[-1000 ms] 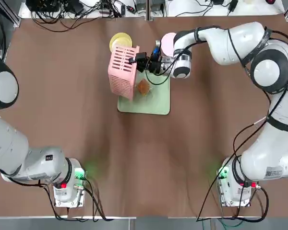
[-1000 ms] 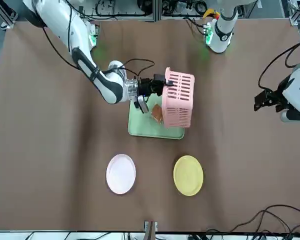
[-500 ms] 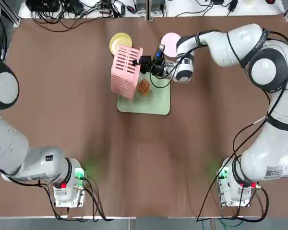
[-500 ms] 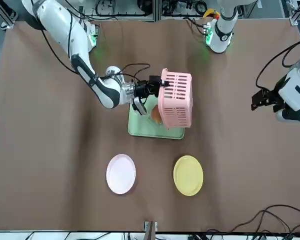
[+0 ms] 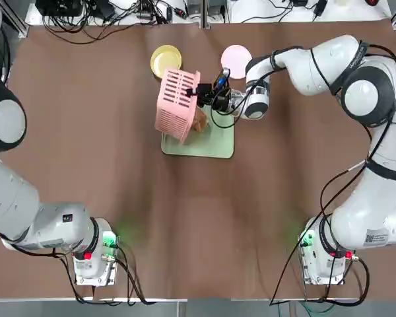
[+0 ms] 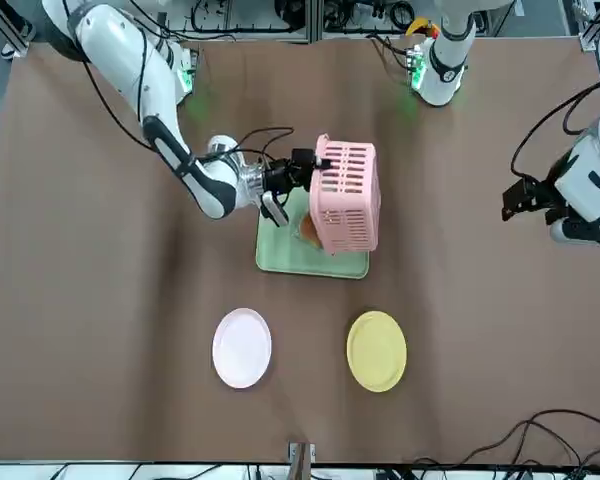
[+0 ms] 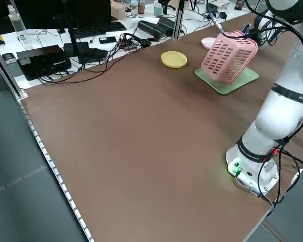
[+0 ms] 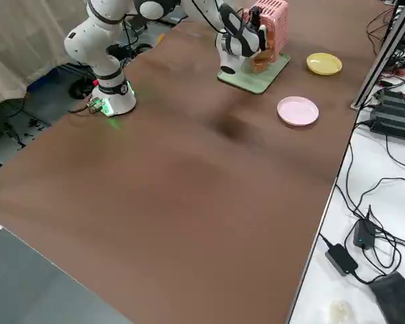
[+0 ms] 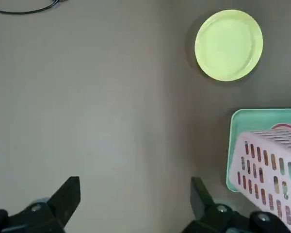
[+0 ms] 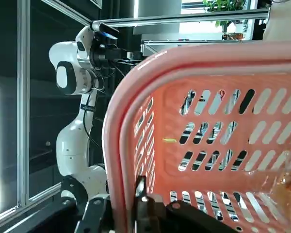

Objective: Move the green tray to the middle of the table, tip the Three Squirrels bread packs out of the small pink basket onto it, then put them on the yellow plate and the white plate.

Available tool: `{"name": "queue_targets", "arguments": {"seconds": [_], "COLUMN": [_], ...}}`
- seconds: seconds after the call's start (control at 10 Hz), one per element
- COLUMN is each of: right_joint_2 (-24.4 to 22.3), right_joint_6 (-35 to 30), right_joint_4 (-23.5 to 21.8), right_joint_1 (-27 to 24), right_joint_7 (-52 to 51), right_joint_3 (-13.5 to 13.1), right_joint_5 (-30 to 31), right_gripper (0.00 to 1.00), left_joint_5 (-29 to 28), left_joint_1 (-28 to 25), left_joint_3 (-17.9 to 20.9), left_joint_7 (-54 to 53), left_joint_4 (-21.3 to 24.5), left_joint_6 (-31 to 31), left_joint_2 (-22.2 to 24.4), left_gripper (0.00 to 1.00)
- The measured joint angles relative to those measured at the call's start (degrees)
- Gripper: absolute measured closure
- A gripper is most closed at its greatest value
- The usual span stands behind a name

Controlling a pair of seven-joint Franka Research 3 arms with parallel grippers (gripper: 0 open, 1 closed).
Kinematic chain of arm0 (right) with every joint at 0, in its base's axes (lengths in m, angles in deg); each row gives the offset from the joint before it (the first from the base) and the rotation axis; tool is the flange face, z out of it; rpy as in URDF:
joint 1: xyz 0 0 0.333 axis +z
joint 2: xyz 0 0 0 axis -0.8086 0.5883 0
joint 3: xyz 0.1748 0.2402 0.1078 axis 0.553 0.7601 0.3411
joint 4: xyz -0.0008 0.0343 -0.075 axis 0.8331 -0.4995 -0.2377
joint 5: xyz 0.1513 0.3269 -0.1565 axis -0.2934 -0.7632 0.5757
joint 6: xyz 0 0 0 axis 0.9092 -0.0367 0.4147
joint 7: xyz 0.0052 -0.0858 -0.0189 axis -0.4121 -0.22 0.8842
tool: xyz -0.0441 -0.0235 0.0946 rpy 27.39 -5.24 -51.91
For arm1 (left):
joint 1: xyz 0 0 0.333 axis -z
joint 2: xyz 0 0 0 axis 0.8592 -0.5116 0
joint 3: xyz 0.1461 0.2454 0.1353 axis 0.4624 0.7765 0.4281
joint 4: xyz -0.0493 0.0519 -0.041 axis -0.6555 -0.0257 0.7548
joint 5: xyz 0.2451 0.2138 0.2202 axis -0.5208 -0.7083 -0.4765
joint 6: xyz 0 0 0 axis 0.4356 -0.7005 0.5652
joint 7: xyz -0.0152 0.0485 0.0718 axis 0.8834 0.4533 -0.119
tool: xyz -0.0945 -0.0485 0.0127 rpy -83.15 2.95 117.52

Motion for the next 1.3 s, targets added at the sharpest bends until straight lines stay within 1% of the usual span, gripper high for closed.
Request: {"name": "queue_targets", "arguments": {"seconds": [0.5,0.7,0.9,1.3], "right_joint_2": [0.02,0.31,1.51,2.54], "right_joint_6": [-2.71,-6.04,-8.82,-9.91], "right_joint_4": [0.03,0.01,-0.01,-0.18], "right_joint_1": [0.01,0.07,0.11,0.15], "right_joint_7": [-0.01,-1.02,-2.21,-3.23], "right_joint_3": [-0.02,-0.34,-1.88,-4.56], "right_joint_5": [-0.06,-0.18,-0.18,0.03], "right_gripper": [0.93,0.93,0.93,0.93], "left_joint_5": [-0.1,-0.1,-0.11,-0.11], "left_joint_1": [0.2,0.2,0.2,0.2], "left_joint_3": [0.0,0.0,0.0,0.01], "left_joint_7": [0.0,0.0,0.0,0.0], "left_joint_4": [0.0,0.0,0.0,0.0], "left_joint_6": [0.0,0.0,0.0,0.0], "left_joint_2": [0.0,0.0,-0.01,-0.03], "left_gripper": [0.0,0.0,0.0,0.0]}}
